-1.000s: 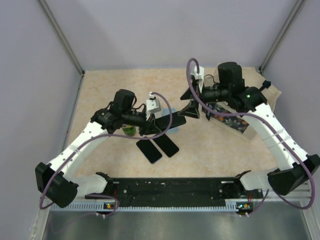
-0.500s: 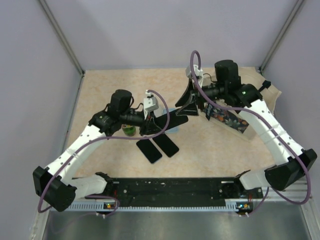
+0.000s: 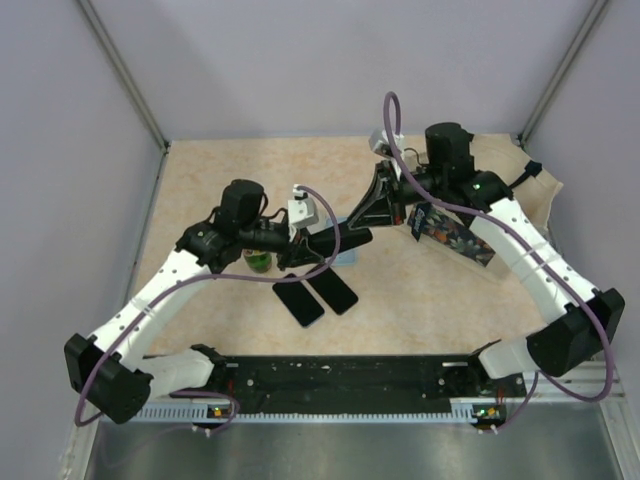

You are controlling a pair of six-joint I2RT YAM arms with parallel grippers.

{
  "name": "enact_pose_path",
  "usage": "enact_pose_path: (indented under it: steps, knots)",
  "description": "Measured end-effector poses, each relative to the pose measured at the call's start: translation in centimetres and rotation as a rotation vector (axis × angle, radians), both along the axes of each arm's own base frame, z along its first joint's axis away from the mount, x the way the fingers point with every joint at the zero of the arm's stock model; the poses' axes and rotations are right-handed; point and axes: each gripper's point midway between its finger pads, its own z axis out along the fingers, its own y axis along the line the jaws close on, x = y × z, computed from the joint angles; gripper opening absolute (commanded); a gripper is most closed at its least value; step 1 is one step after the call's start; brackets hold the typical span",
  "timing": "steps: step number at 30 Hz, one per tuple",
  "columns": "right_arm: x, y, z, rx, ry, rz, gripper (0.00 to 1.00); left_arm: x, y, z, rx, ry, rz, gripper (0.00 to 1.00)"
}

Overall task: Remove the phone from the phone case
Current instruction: Remove the phone case from the phone.

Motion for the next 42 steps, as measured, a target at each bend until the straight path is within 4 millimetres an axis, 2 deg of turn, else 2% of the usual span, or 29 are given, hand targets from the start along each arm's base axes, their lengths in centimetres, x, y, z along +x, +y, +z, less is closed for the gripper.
enact_pose_path:
  steps: [8, 16, 23, 34, 42]
  knots:
    - [0.4, 0.4, -2.2, 0.070, 0.165, 0.043, 0.00, 0.8, 1.4, -1.5, 0.194, -0.076, 0.053, 0.00]
    - [0.5, 0.5, -3.1, 0.099, 0.272, 0.111, 0.00, 1.1, 2.3, -2.0, 0.340, -0.161, 0.099, 0.00]
    - [0.6, 0.5, -3.4, 0.090, 0.324, 0.135, 0.00, 1.4, 2.6, -1.9, 0.412, -0.220, 0.125, 0.00]
    - [1.0, 0.7, -5.6, 0.043, 0.459, 0.162, 0.00, 1.7, 3.5, -3.0, 0.543, -0.296, 0.143, 0.00]
    - [1.2, 0.8, -5.9, 0.022, 0.513, 0.188, 0.00, 1.5, 3.5, -3.1, 0.580, -0.342, 0.121, 0.00]
